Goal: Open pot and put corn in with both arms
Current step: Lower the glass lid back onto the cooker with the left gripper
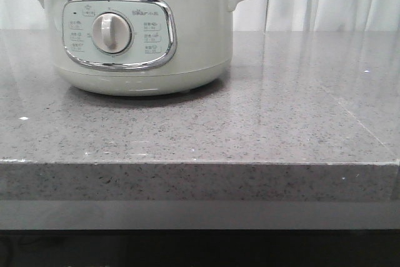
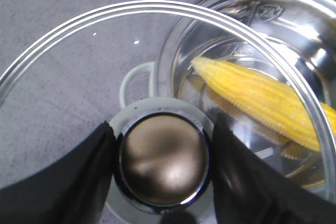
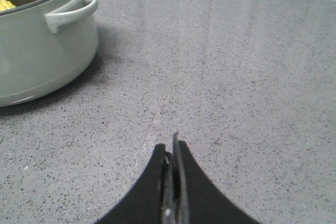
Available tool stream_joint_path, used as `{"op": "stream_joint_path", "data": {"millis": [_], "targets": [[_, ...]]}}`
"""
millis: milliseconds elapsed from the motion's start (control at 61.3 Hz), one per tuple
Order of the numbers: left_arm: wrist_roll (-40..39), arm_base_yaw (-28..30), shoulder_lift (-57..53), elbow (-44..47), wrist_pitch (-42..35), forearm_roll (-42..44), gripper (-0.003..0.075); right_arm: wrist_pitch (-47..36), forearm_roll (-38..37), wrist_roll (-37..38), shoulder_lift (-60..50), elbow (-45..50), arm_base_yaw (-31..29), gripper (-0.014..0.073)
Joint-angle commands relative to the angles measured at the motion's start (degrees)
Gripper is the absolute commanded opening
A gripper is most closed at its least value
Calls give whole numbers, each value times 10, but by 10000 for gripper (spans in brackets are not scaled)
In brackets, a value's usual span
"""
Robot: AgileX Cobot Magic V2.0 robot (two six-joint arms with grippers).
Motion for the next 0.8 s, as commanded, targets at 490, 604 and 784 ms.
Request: {"op": "stream_joint_path", "data": {"millis": [490,604,784], "targets": [[6,-87,197,-277,-12,-4,208,-35,5,-3,-3,-15,-3,-120],[6,-87,205,-279,-12,-18,208,-35,5,-3,-3,-15,-3,-120],[6,-87,209,-279,0,-22,208,-35,5,-3,-3,-15,-3,-120]]}}
